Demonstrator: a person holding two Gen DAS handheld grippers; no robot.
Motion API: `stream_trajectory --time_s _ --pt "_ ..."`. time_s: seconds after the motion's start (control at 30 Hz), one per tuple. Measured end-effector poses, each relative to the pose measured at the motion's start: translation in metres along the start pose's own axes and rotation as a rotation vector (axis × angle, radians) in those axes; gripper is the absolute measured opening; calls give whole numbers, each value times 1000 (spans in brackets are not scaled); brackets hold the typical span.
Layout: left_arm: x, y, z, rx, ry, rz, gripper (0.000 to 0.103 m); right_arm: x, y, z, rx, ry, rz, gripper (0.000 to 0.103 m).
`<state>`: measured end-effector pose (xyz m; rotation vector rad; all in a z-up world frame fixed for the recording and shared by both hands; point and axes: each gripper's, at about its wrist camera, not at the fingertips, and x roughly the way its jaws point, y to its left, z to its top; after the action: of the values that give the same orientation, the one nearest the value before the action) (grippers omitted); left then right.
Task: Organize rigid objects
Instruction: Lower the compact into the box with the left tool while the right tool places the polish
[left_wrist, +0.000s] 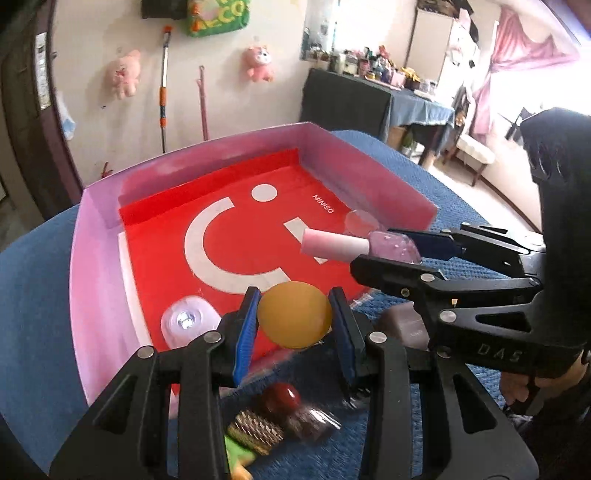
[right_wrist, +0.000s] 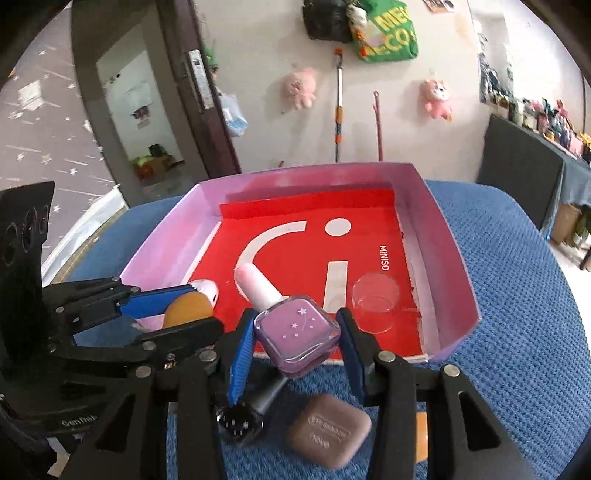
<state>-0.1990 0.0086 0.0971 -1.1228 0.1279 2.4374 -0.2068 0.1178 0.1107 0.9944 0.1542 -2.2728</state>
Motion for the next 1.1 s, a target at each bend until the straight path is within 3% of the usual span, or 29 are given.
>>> stream_trajectory --time_s 0.13,0.47,0.7,1.1 --pt "15 9 8 15 38 -26 35 13 -3 5 39 20 -49 46" --pt "40 24 20 101 129 -87 35 35 -8 8 93 88 -73 46" --pt "65 37 27 107 208 -134 35 47 -7 10 120 139 -65 46" --pt "73 35 23 181 246 -132 36 59 -9 7 116 190 -92 46"
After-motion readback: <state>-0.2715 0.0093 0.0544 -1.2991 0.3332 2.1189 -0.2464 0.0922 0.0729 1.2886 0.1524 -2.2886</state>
